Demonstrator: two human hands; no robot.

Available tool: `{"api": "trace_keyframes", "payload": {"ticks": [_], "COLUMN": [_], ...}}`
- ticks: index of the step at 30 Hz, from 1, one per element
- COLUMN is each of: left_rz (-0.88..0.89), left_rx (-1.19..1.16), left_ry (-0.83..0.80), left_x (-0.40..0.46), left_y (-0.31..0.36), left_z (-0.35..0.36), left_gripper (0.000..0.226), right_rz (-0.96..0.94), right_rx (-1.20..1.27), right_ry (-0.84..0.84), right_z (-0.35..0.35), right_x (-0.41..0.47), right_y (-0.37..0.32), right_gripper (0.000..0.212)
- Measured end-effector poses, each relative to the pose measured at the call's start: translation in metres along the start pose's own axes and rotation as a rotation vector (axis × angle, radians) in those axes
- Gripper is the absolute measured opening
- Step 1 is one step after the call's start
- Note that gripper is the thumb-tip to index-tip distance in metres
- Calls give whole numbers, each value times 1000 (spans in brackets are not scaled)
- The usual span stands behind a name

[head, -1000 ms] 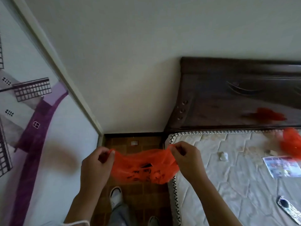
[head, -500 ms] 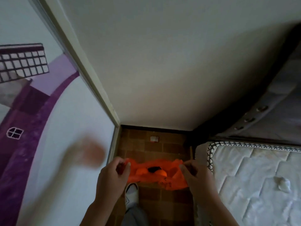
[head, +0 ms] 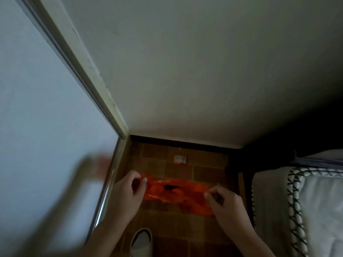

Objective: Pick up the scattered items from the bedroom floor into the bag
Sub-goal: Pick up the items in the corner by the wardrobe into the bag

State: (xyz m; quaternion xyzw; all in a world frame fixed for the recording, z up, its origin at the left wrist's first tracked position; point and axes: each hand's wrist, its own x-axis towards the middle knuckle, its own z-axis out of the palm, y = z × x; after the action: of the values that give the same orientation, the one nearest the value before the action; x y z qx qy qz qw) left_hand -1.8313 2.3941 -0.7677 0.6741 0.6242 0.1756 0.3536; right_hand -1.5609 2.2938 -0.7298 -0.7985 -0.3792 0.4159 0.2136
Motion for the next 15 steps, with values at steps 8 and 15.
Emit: {"api": "trace_keyframes", "payload": {"ticks": [8, 15], "left_rz": [29, 152], "left_rx": [-77, 109], "left_ry": [59, 192], "left_x": [48, 55], "left_y": [-76, -87], "left_z": [70, 98], "left_gripper": [24, 11], "right_rz": [-98, -278], "right_rx": [-16, -204], "right_ry": [143, 442], "right_z": [30, 55], "right_x": [82, 124], "right_y": [68, 105], "right_gripper": [18, 8]}}
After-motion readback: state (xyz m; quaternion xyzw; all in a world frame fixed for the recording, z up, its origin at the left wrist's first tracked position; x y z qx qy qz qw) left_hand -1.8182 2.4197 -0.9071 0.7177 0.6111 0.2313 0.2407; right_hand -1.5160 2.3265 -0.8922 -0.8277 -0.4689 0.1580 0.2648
